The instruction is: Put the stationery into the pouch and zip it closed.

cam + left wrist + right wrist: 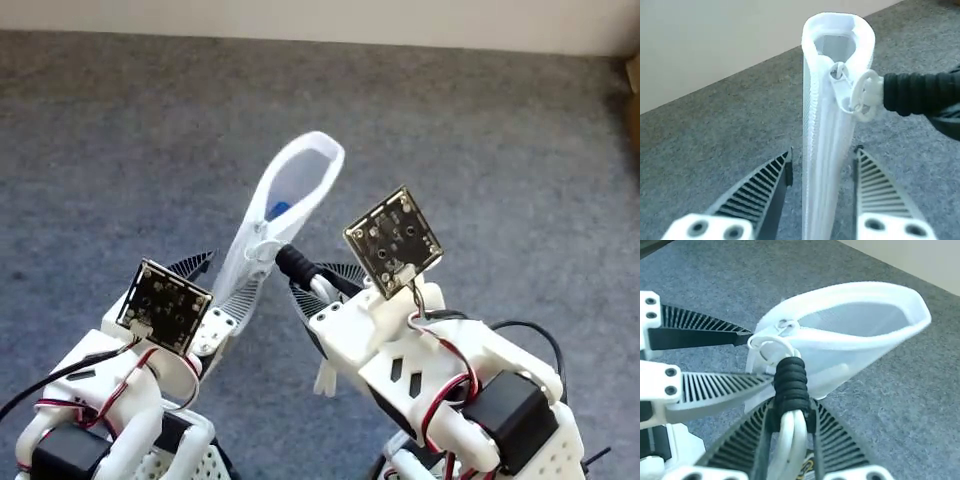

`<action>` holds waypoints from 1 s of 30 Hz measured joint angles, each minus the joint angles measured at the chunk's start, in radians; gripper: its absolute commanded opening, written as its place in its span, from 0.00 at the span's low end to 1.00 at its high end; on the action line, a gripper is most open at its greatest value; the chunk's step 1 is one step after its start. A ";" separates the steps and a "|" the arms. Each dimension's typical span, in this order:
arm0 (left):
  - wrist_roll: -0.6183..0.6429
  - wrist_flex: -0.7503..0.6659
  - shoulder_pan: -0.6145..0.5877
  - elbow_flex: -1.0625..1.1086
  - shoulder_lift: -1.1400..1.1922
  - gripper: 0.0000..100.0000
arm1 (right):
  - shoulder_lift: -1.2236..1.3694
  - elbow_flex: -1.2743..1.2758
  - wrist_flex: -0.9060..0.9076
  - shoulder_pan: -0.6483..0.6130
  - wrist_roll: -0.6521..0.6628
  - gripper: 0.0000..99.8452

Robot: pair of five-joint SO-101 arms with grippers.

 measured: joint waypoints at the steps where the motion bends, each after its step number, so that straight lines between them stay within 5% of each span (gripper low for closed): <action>1: 0.000 0.000 0.000 0.000 0.000 0.24 | 0.000 0.000 0.012 -0.005 0.000 0.00; 13: -0.002 -0.043 0.005 0.000 0.000 0.23 | -0.006 0.000 0.055 -0.118 -0.002 0.00; 30: -0.002 -0.124 0.006 0.068 0.000 0.00 | 0.000 0.000 0.014 -0.127 -0.002 0.00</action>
